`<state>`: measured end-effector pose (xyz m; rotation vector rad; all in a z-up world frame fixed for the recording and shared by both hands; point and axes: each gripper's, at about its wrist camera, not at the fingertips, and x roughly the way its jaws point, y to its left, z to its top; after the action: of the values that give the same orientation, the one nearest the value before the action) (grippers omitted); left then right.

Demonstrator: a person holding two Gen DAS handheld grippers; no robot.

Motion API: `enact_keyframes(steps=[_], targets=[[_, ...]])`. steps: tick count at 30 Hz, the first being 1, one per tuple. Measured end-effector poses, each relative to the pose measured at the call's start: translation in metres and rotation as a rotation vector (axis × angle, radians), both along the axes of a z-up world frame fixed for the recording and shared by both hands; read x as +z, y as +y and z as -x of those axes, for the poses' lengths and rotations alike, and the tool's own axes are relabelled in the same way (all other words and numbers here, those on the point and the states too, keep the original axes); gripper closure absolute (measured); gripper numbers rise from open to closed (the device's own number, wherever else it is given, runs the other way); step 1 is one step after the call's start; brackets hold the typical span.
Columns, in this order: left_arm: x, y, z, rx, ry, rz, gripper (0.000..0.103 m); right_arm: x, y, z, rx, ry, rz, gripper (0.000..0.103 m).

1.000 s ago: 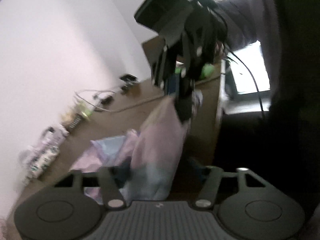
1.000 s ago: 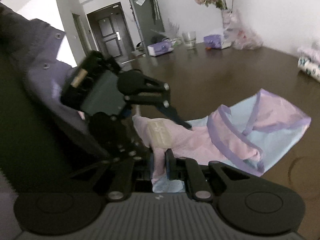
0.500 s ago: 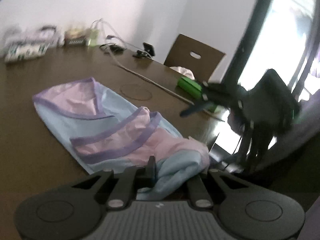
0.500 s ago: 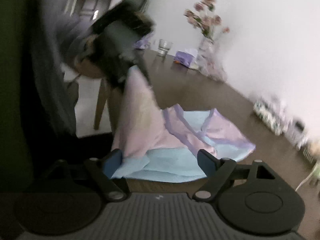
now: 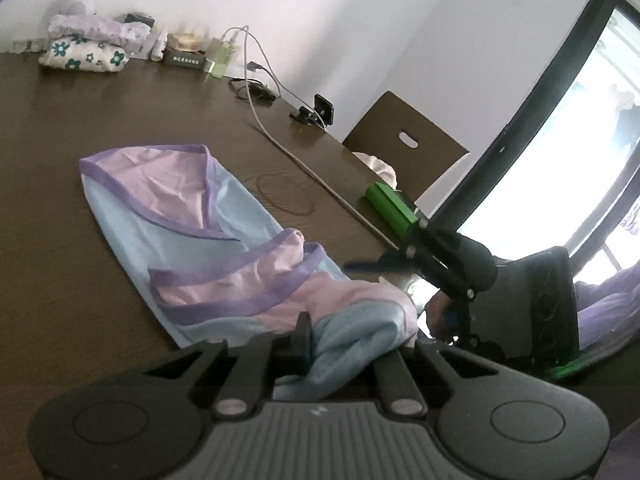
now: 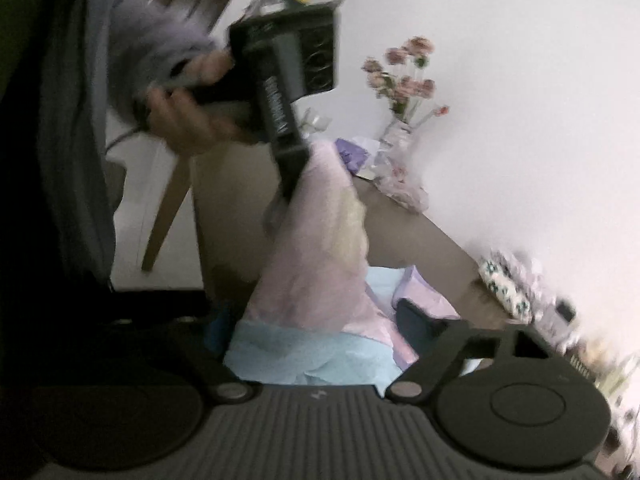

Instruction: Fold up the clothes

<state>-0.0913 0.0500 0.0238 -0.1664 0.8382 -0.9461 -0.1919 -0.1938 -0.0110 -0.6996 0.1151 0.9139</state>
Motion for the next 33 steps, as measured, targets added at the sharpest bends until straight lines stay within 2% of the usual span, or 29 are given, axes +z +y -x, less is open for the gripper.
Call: enact_keyframes(steps=[1, 3, 6, 8, 9, 13, 15, 19, 20, 22, 24, 26, 28, 30, 32, 33], targets=[[0.0, 0.002, 0.001, 0.001, -0.004, -0.006, 0.095, -0.001, -0.001, -0.001, 0.001, -0.01, 0.012, 0.049], [-0.001, 0.006, 0.006, -0.004, -0.01, -0.006, 0.095, 0.002, -0.008, -0.007, -0.007, 0.003, 0.013, 0.052], [-0.007, 0.005, 0.009, -0.012, -0.016, -0.029, 0.095, 0.012, -0.022, -0.019, 0.011, 0.105, -0.031, 0.068], [-0.014, 0.004, 0.009, -0.019, -0.002, -0.036, 0.095, 0.02, -0.027, -0.03, 0.038, 0.208, -0.068, 0.096], [-0.015, 0.003, 0.008, -0.03, 0.012, -0.027, 0.095, 0.024, -0.03, -0.037, 0.051, 0.271, -0.091, 0.098], [-0.006, 0.009, 0.003, -0.101, 0.062, 0.065, 0.095, 0.041, -0.051, -0.083, 0.109, 0.695, -0.249, 0.098], [-0.003, 0.014, -0.005, -0.085, 0.087, 0.098, 0.095, 0.047, -0.063, -0.11, 0.093, 0.861, -0.336, 0.097], [-0.013, 0.021, -0.023, 0.013, 0.151, 0.142, 0.091, 0.047, -0.066, -0.144, -0.044, 0.939, -0.407, 0.091], [-0.018, 0.023, -0.027, 0.053, 0.173, 0.153, 0.088, 0.045, -0.067, -0.147, -0.078, 0.921, -0.407, 0.081], [-0.027, 0.027, -0.033, 0.152, 0.211, 0.166, 0.082, 0.036, -0.065, -0.146, -0.158, 0.893, -0.403, 0.073], [-0.031, 0.032, -0.036, 0.233, 0.236, 0.213, 0.081, 0.026, -0.066, -0.145, -0.2, 0.917, -0.426, 0.074], [-0.029, 0.033, -0.034, 0.241, 0.209, 0.251, 0.074, 0.018, -0.066, -0.144, -0.237, 0.956, -0.473, 0.074], [-0.026, 0.03, -0.033, 0.243, 0.178, 0.243, 0.072, 0.01, -0.066, -0.142, -0.275, 0.998, -0.525, 0.073], [-0.025, 0.027, -0.034, 0.24, 0.161, 0.256, 0.074, 0.004, -0.069, -0.145, -0.301, 1.07, -0.613, 0.074], [-0.026, 0.029, -0.036, 0.241, 0.159, 0.296, 0.09, -0.002, -0.067, -0.147, -0.318, 1.114, -0.67, 0.097], [-0.026, 0.029, -0.037, 0.24, 0.161, 0.303, 0.092, -0.001, -0.068, -0.145, -0.325, 1.101, -0.693, 0.097]])
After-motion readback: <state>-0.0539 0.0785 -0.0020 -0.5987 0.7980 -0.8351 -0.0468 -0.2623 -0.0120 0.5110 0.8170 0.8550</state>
